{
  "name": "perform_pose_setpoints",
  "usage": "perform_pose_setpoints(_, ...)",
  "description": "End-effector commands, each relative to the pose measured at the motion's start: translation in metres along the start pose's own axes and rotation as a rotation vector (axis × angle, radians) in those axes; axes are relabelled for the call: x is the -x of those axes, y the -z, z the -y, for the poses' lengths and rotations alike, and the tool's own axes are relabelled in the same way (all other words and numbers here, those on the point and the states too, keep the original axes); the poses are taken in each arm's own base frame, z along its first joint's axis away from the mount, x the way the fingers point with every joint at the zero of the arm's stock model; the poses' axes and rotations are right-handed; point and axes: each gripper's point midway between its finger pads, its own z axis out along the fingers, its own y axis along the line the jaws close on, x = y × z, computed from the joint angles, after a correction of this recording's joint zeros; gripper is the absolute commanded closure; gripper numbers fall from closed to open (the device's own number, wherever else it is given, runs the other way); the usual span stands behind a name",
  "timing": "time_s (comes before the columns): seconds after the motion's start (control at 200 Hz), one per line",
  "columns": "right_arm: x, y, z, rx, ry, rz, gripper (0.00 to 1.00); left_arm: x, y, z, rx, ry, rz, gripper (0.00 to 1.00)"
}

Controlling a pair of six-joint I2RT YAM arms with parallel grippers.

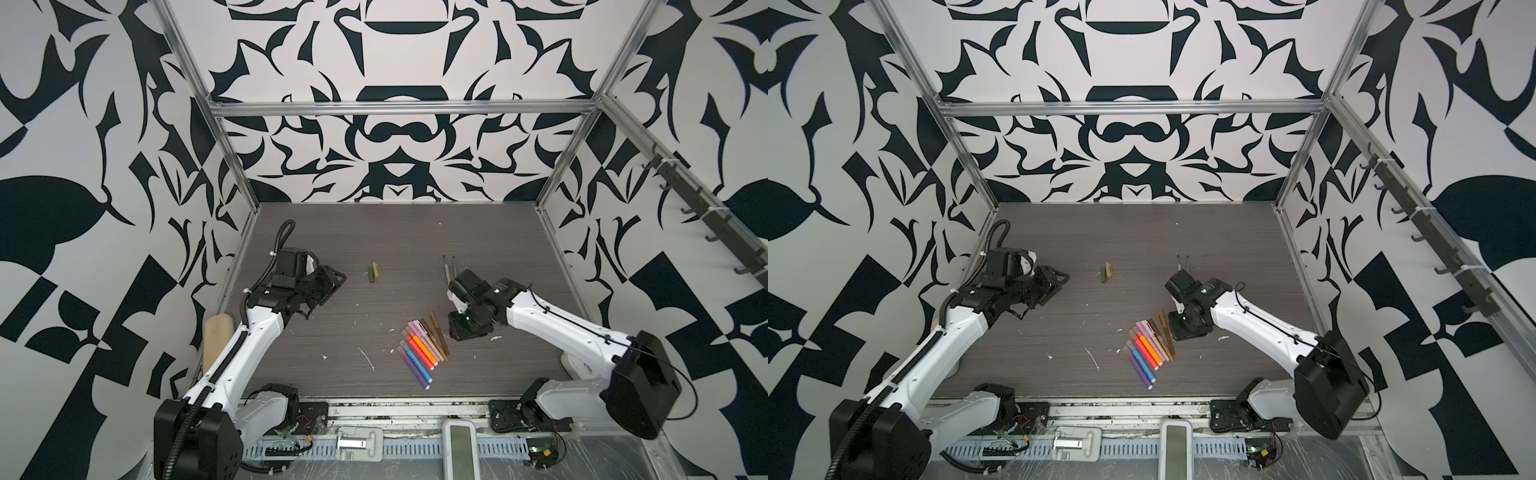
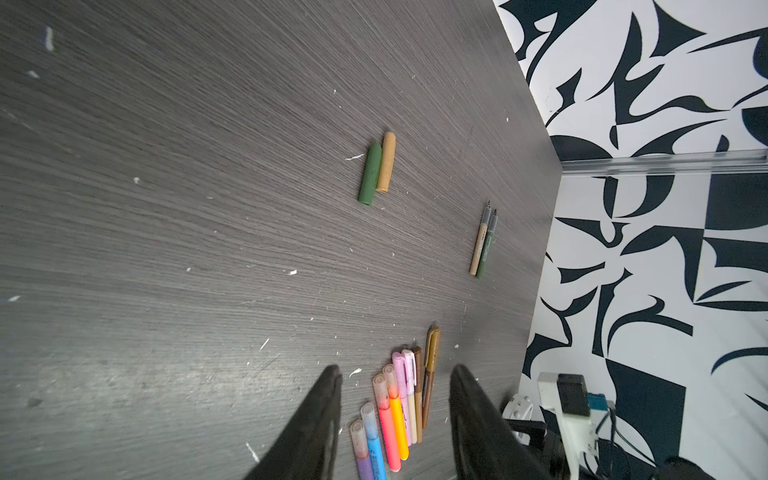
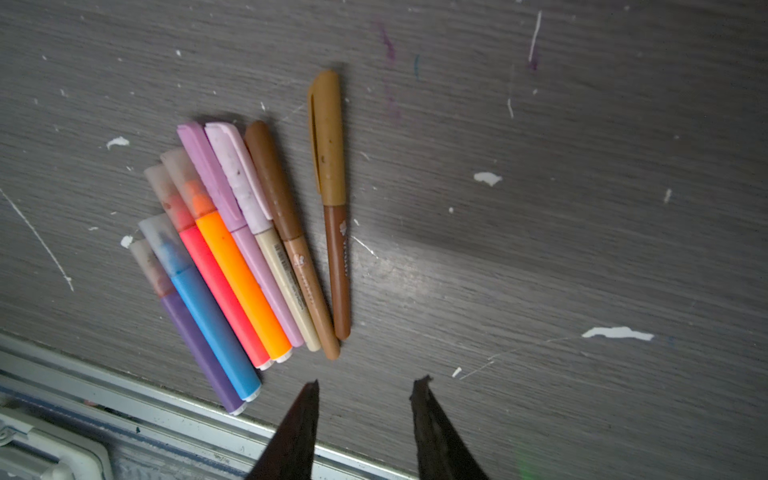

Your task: Open the pen caps

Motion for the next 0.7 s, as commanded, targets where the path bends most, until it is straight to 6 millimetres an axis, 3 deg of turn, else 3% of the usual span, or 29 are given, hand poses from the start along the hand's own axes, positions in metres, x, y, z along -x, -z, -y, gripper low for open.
perform_pose_setpoints(0.0, 0.000, 0.006, 0.003, 0.014, -0.028, 0.053, 0.60, 0.000, 0.001, -0.006, 0.019, -0.001, 0.036, 0.55)
perform_pose_setpoints(0.18, 0.001, 0.019, -0.007, 0.050, -0.068, 0.038, 0.60, 0.000, -0.009, -0.016, 0.063, 0.092, 0.013, 0.54)
perform_pose_setpoints(0.28, 0.008, 0.017, -0.020, 0.115, -0.108, 0.044, 0.60, -0.002, -0.022, -0.002, 0.008, 0.143, -0.047, 0.55)
perform_pose_setpoints(0.5, 0.022, -0.011, -0.030, 0.114, -0.064, -0.018, 0.61, -0.013, -0.029, 0.019, -0.020, 0.152, -0.172, 0.55)
perform_pose_setpoints(0.695, 0.017, -0.034, -0.021, 0.065, -0.071, -0.065, 0.64, -0.020, -0.029, 0.014, -0.022, 0.158, -0.179, 0.55)
